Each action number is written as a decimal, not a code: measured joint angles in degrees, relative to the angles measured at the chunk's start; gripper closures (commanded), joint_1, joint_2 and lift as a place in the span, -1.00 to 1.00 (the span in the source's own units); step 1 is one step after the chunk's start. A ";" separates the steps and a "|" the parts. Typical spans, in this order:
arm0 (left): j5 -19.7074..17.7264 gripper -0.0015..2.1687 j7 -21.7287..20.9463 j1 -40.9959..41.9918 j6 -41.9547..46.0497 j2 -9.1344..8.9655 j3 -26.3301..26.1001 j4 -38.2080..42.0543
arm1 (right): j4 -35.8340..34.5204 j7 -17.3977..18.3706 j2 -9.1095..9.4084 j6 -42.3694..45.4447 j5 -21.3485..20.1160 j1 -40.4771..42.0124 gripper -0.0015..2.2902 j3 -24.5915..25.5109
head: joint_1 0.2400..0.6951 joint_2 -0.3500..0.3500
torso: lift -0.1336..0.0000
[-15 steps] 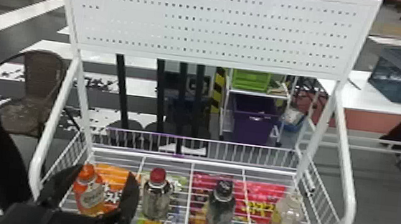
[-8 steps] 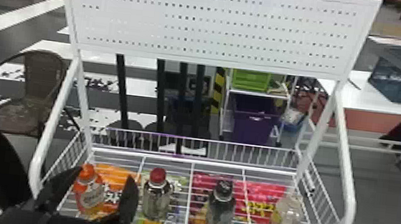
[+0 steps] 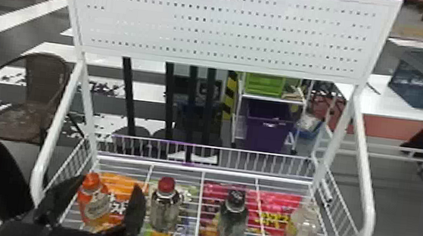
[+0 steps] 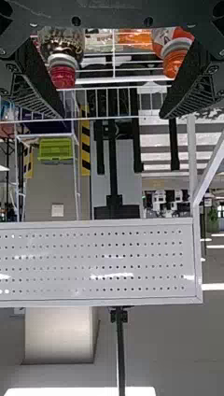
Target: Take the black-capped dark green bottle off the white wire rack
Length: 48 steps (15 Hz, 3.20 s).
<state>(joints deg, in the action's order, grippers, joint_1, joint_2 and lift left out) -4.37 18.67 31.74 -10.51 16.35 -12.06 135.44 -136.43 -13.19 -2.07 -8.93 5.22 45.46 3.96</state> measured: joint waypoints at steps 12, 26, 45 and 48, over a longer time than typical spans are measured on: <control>1.82 -0.87 0.73 0.01 -1.41 -0.33 -1.31 1.16 | 42.02 3.25 1.46 15.24 -4.25 -27.79 -0.88 -15.17 | 0.14 0.00 | 1.00; -0.29 -0.87 0.31 -4.39 -2.64 -0.03 -0.76 -1.66 | 58.95 3.26 1.98 15.46 -5.35 -43.46 0.23 -16.62 | 0.14 0.00 | 1.00; 0.19 -0.87 0.31 -2.99 -2.70 -0.26 -1.60 0.14 | 7.52 4.04 -5.46 4.57 3.27 -10.04 0.28 -2.94 | 0.14 0.00 | 1.00; 0.23 -0.87 0.33 -2.73 -2.22 -0.27 -1.81 0.26 | 3.33 3.74 -5.60 10.67 5.98 -3.95 0.28 1.57 | 0.14 0.00 | 1.00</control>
<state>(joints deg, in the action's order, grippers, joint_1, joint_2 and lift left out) -4.14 19.01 29.01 -12.73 16.08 -13.88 135.69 -133.10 -9.44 -7.67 1.74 11.20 41.51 5.53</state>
